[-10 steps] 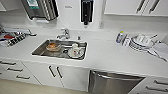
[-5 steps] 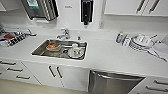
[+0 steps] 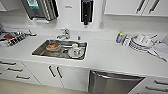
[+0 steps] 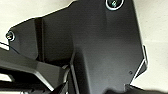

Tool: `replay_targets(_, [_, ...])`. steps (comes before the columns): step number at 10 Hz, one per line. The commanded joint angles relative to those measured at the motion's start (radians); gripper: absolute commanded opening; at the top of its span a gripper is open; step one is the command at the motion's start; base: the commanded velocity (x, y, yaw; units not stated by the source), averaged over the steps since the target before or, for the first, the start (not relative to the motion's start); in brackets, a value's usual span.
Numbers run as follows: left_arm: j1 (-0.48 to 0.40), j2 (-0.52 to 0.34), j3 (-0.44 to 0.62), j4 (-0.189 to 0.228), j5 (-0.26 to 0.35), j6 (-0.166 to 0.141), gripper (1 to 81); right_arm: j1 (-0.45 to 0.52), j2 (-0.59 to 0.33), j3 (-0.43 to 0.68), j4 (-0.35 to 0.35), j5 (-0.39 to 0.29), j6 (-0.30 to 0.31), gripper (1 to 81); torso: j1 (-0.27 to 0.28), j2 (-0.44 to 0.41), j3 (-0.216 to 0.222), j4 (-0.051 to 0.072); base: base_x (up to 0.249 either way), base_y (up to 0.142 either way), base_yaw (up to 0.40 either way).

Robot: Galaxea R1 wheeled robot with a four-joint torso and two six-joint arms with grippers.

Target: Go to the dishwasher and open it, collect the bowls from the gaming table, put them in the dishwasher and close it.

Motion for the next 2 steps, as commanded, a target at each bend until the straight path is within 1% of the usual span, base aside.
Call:
replay_targets(1, [0.000,-0.001,-0.015,-0.012,0.046,-0.006,81.1,-0.040,0.055,-0.058,-0.040,-0.035,-0.004,81.1,0.000,0.000,0.000,0.000,0.000,0.000,0.000])
replay_targets(2, [0.000,0.001,-0.013,-0.012,0.048,-0.006,81.1,-0.041,0.069,-0.072,-0.053,-0.036,-0.005,81.1,0.000,0.000,0.000,0.000,0.000,0.000,0.000])
